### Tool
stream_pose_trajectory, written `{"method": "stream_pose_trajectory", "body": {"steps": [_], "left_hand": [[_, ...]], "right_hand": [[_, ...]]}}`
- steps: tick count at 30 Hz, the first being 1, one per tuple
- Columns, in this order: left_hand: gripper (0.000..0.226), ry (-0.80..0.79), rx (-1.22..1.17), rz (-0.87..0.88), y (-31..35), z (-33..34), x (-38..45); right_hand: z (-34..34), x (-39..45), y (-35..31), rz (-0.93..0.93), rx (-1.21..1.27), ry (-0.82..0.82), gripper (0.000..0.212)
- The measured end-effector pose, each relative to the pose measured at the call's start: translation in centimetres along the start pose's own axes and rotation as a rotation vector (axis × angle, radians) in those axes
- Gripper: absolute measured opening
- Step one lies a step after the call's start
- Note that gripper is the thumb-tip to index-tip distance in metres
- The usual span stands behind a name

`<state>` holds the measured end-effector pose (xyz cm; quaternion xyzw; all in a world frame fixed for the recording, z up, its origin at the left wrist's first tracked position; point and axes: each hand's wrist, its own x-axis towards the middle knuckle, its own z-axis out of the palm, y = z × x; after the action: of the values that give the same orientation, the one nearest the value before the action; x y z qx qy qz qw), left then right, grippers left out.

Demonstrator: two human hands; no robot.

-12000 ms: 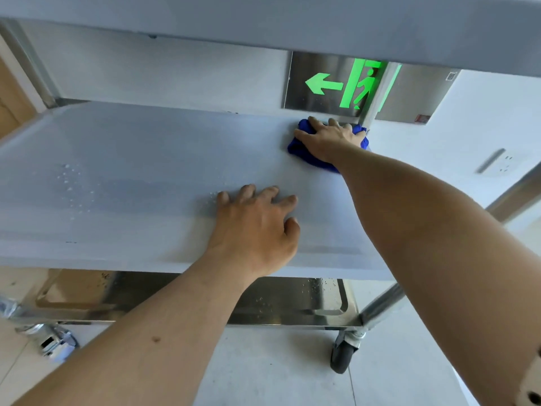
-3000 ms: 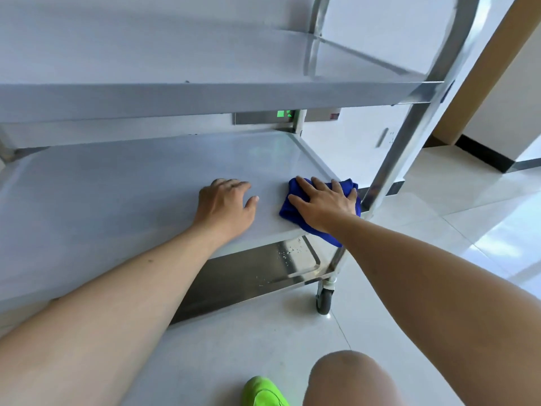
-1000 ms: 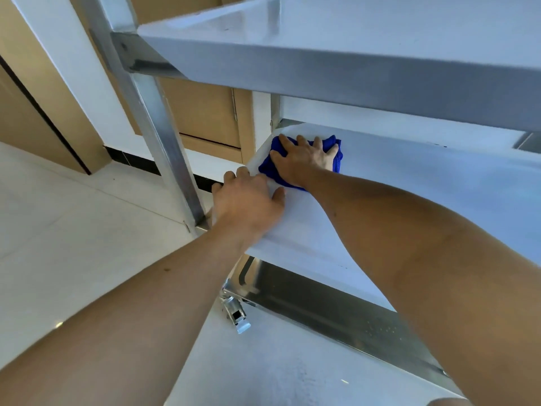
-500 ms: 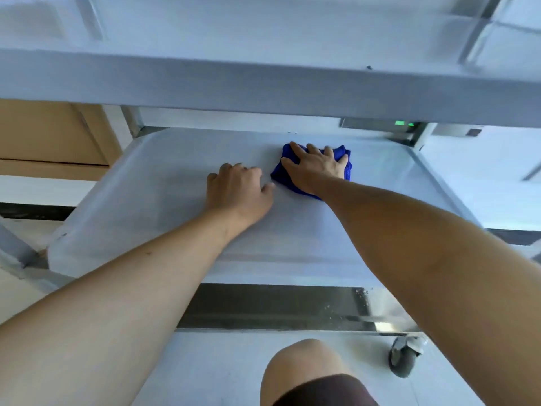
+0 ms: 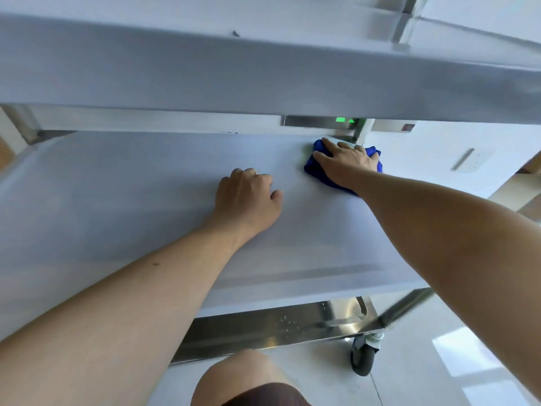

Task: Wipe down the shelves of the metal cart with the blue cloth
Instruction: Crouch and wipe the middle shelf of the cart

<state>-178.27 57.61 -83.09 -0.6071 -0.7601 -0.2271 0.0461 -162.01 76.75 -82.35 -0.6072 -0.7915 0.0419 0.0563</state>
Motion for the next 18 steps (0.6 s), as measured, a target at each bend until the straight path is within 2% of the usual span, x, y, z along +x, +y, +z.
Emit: {"method": "stream_pose_trajectory", "body": {"steps": [5,10,13,18], "left_hand": [[0.026,0.027,-0.031,-0.009,-2.7,-0.4,-0.2],[0.027,0.058,0.016,-0.123,-6.0,-1.9,-0.2],[0.028,0.068,0.027,-0.196,-8.5,-3.5,-1.1],[0.027,0.070,0.078,-0.282,-13.7,-7.3,-4.7]], "right_hand": [[0.4,2.5,-0.8,0.053,0.005,-0.014,0.059],[1.1,3.5,-5.5,0.092,0.003,-0.024,0.064],[1.7,2.8,-10.9,0.006,0.002,-0.033,0.067],[3.3,-0.9,-23.7,-0.251,-0.036,-0.062,0.066]]}}
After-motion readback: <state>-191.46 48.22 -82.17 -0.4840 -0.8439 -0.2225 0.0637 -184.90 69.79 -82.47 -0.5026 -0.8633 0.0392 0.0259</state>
